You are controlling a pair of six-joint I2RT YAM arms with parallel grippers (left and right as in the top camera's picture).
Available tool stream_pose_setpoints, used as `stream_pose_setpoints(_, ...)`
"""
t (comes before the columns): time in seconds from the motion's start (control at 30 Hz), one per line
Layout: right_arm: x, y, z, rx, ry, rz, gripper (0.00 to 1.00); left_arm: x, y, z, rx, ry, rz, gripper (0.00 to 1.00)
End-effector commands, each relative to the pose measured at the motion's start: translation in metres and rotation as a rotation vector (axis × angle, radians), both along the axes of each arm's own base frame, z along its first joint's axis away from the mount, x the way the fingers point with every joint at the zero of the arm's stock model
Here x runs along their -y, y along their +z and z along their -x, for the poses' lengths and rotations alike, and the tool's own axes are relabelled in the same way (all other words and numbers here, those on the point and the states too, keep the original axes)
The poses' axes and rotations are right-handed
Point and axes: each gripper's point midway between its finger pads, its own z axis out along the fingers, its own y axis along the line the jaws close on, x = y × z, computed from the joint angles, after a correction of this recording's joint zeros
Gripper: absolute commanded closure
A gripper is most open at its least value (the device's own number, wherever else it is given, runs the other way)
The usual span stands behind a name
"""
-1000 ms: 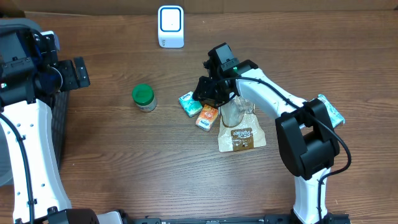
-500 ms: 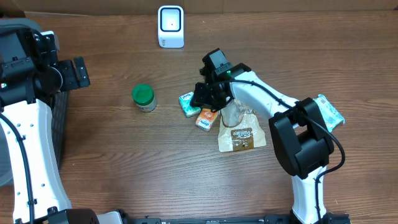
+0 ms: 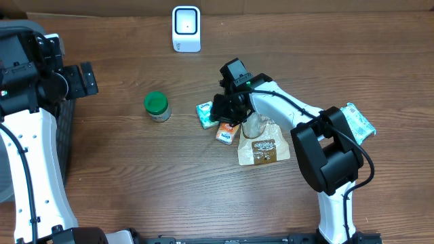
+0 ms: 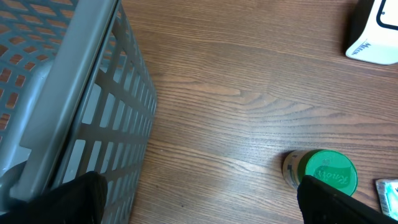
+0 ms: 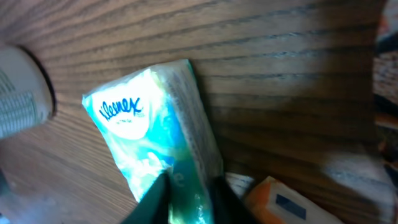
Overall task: Scan the item barcode
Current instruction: 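Reach the right gripper to the teal tissue pack, grasp and lift it, then carry the tissue pack with the right gripper up to the scanner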
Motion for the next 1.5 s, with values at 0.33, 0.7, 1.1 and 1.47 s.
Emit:
stream_pose_setpoints(0.33, -0.014, 0.031, 0.005, -0.003, 0.115, -0.189, 0.96, 0.0, 0.001, -0.002, 0.004, -0.016, -0.003, 0.0)
stream_pose_setpoints(0.7, 0.011, 0.202, 0.01, 0.069, 0.208, -0.75, 0.96, 0.0, 0.001, -0.002, 0.004, -0.016, -0.003, 0.0)
stream_pose_setpoints(1.1, 0.044, 0.268, 0.026, -0.235, 0.155, -1.076, 0.96, 0.0, 0.001, -0.002, 0.004, -0.016, -0.003, 0.0)
stream_pose_setpoints(1.47, 0.044, 0.268, 0.026, -0.235, 0.156, -1.076, 0.96, 0.0, 0.001, -0.002, 0.004, -0.016, -0.003, 0.0)
